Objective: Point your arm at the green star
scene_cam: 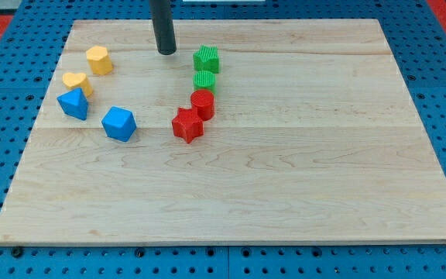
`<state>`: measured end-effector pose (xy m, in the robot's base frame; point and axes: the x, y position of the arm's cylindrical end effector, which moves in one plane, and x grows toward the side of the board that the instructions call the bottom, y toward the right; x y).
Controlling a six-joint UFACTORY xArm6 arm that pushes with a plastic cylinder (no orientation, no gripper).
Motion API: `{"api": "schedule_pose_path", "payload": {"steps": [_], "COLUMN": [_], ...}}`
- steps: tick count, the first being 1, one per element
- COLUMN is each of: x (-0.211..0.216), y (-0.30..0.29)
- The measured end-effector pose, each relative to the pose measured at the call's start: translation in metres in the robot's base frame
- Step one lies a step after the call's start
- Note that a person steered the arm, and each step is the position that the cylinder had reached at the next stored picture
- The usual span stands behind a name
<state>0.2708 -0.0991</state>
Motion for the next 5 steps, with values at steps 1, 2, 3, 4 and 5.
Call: {"api": "schedule_pose_path", "payload": {"steps": [1,2,3,4,5], "x": [-0.003,-0.019,-0.027,-0.051,-0.054], "y": [0.003,0.003,0.007,0.011,0.007]}}
